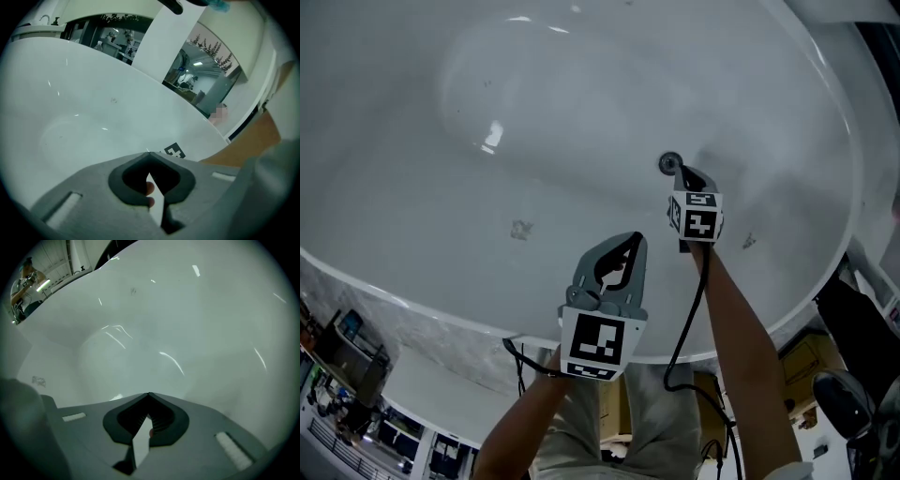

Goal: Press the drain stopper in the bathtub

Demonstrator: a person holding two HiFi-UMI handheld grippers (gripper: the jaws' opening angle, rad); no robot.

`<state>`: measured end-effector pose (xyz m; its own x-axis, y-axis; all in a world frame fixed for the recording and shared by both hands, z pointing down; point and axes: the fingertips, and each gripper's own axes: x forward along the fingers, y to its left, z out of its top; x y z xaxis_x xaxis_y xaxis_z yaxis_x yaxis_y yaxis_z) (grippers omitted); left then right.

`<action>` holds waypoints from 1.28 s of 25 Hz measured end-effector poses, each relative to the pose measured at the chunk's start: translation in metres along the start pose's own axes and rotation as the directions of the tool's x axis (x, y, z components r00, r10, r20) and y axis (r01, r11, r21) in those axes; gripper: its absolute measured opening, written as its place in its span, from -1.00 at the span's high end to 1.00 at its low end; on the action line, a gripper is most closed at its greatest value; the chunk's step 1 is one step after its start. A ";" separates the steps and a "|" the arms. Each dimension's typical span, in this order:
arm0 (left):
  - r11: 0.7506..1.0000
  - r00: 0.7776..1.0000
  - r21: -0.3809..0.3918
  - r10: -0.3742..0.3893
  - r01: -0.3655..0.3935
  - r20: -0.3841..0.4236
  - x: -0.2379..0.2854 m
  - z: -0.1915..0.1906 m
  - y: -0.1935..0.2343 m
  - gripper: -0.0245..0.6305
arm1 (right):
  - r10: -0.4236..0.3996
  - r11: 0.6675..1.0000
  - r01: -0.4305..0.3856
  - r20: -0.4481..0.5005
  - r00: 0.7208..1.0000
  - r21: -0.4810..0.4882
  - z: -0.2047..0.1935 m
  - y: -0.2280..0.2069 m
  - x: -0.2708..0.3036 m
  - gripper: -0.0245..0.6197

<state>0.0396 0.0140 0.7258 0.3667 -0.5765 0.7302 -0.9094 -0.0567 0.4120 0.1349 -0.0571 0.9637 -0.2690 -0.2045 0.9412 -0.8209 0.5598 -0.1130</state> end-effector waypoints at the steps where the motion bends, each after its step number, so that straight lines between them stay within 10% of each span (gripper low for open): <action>1: 1.000 1.000 0.008 -0.003 0.003 0.006 -0.007 0.008 -0.005 0.93 | 0.003 1.000 -0.003 0.005 1.000 0.002 0.002 0.001 -0.014 0.91; 19: 0.992 0.990 0.118 0.019 -0.035 0.139 -0.182 0.124 -0.071 0.93 | -0.005 0.989 -0.023 0.187 0.982 0.144 0.069 0.045 -0.294 0.91; 32: 0.990 0.974 0.137 -0.007 -0.025 0.228 -0.326 0.203 -0.145 0.93 | 0.104 0.986 -0.149 0.432 0.896 0.072 0.145 0.090 -0.521 0.91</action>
<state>0.0126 0.0442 0.3173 0.3187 -0.7469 0.5835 -0.9366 -0.1534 0.3152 0.1281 -0.0161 0.4172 -0.5439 -0.4720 0.6938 -0.8058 0.5247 -0.2748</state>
